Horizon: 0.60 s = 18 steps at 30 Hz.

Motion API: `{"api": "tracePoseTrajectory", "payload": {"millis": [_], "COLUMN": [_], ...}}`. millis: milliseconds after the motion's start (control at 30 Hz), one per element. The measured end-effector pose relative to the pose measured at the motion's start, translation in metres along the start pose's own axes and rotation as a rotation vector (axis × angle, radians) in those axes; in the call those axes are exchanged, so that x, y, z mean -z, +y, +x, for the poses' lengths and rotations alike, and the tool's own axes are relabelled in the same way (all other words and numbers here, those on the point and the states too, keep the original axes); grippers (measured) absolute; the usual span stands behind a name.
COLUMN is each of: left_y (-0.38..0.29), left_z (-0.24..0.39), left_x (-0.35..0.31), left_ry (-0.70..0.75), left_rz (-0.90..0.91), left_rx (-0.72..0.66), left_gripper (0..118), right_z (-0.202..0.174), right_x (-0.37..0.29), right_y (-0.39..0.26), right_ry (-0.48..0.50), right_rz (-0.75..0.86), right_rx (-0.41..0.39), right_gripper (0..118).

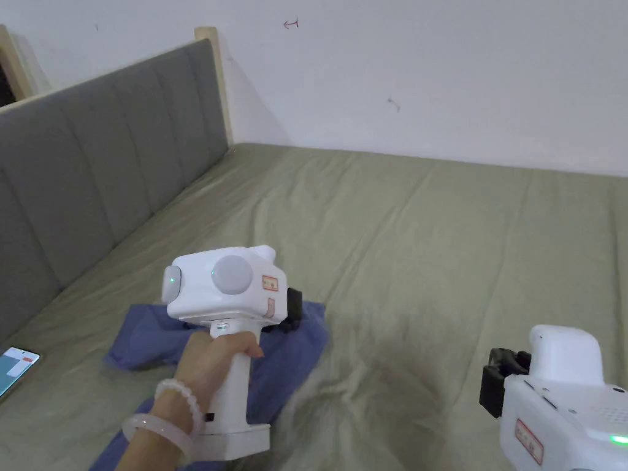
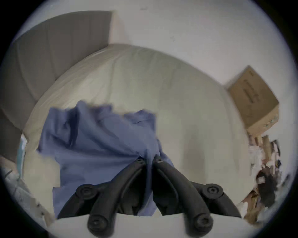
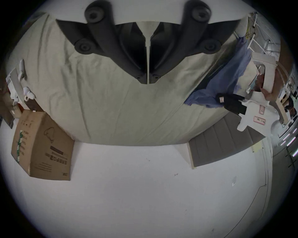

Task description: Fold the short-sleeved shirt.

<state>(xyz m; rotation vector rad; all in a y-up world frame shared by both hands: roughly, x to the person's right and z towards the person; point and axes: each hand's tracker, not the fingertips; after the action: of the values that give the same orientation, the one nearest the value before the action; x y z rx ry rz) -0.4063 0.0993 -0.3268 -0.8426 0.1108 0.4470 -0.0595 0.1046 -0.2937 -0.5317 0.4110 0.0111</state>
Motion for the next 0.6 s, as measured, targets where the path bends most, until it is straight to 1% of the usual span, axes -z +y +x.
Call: {"api": "tracePoseTrajectory", "payload": {"millis": [33, 133, 167, 200, 233, 267, 300, 367, 400, 433, 500, 533, 567, 600], "left_y": [0.005, 0.014, 0.013, 0.010, 0.005, -0.002, -0.013, -0.042, -0.061, -0.076, -0.115, -0.135, -0.157, -0.174], "left_z": [0.023, 0.103, 0.131, 0.154, 0.179, 0.205, 0.230, 0.272, 0.290, 0.300, 0.316, 0.322, 0.327, 0.332], "left_x": [-0.004, -0.010, -0.011, -0.013, -0.010, -0.007, -0.005, 0.001, 0.006, 0.013, 0.034, 0.046, 0.058, 0.069], "left_ry": [-0.052, -0.141, -0.206, -0.274, -0.377, -0.475, -0.528, -0.556, -0.563, -0.585, -0.644, -0.647, -0.625, -0.551], "left_rz": [0.021, 0.050, 0.052, 0.052, 0.041, 0.012, -0.016, -0.043, -0.073, -0.116, -0.236, -0.278, -0.298, -0.330], "left_rx": [0.007, 0.136, 0.161, 0.161, 0.138, 0.149, 0.170, 0.266, 0.267, 0.261, 0.175, 0.173, 0.209, 0.270], "left_gripper": [4, 4, 4, 4, 4, 4, 4, 4, 4, 4, 4, 4, 4, 4], "right_z": [0.011, 0.044, 0.057, 0.069, 0.082, 0.095, 0.109, 0.132, 0.144, 0.152, 0.170, 0.176, 0.180, 0.184], "right_x": [-0.007, -0.034, -0.044, -0.054, -0.065, -0.076, -0.086, -0.105, -0.114, -0.120, -0.130, -0.132, -0.134, -0.135], "right_y": [0.003, 0.010, 0.013, 0.014, 0.016, 0.017, 0.018, 0.017, 0.015, 0.014, 0.007, 0.003, -0.002, -0.006], "right_ry": [-0.021, -0.101, -0.133, -0.170, -0.207, -0.244, -0.279, -0.334, -0.355, -0.371, -0.391, -0.414, -0.429, -0.429], "right_rz": [0.015, 0.060, 0.079, 0.093, 0.110, 0.126, 0.133, 0.143, 0.148, 0.156, 0.141, 0.127, 0.115, 0.107], "right_rx": [0.019, 0.054, 0.058, 0.065, 0.072, 0.078, 0.085, 0.106, 0.126, 0.143, 0.160, 0.170, 0.179, 0.188], "right_gripper": [4, 4, 4, 4, 4, 4, 4, 4, 4, 4, 4, 4, 4, 4]}}
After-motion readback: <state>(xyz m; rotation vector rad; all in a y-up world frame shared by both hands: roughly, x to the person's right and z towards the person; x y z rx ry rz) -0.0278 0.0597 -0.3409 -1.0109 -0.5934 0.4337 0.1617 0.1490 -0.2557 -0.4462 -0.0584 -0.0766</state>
